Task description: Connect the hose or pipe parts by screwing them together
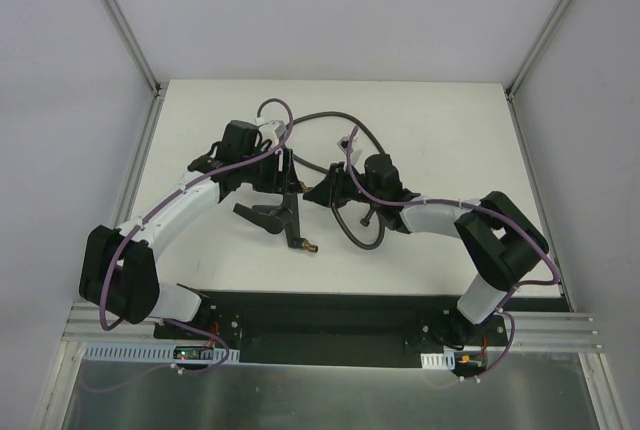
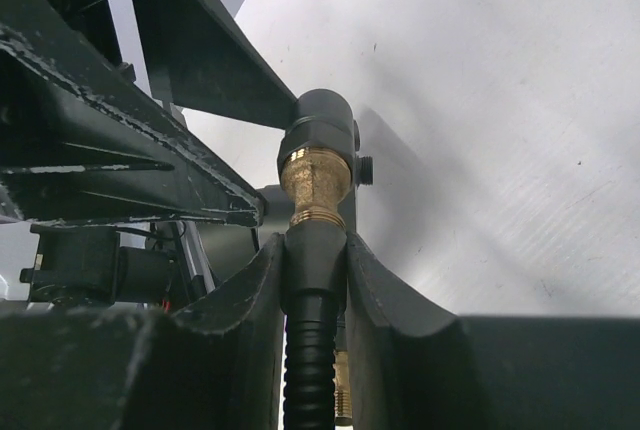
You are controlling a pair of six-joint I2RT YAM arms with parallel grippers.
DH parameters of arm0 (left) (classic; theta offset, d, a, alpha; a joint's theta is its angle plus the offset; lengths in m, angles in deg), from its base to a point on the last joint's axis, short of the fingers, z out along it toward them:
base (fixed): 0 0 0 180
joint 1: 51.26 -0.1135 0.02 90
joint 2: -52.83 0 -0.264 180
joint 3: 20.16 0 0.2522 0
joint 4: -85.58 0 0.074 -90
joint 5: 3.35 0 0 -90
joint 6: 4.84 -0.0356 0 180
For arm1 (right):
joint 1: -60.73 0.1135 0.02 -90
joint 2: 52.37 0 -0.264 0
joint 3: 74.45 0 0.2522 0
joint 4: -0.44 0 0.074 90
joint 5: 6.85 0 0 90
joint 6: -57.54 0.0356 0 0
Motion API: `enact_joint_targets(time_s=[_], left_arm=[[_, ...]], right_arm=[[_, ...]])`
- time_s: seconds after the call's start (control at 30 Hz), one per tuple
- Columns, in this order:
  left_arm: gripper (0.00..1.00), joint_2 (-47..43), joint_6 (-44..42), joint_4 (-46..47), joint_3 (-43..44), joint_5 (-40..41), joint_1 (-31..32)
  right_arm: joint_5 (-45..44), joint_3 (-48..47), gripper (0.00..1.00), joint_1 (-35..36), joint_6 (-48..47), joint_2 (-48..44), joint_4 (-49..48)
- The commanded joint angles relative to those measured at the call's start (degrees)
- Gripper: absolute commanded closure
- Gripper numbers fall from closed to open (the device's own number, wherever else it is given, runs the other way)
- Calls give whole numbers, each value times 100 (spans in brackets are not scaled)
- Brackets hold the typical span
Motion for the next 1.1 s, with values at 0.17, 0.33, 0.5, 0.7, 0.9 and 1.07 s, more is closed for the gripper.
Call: enact_joint_targets(time_s=[0.17, 0.33, 0.5, 0.7, 0.9, 1.07], left_arm=[[32, -93, -161, 129, -78, -194, 33], [30, -155, -328, -90, -105, -27, 33], [35, -383, -346, -82, -193, 237, 42], [41, 20, -319, 102, -123, -25, 42], [41, 407, -293, 445, -131, -220, 95], [40, 653, -293, 735, -87, -177, 243]], right_arm=[[203, 41, 99, -21, 388, -396, -1142], [124, 76, 99, -100, 503, -344, -1133], [19, 216, 99, -294, 687, -282, -1177], [9, 392, 99, -373, 977, -229, -1615], [-52, 419, 99, -391, 1162, -150, -1810], [-17, 445, 99, -408, 1346, -106, -2002]])
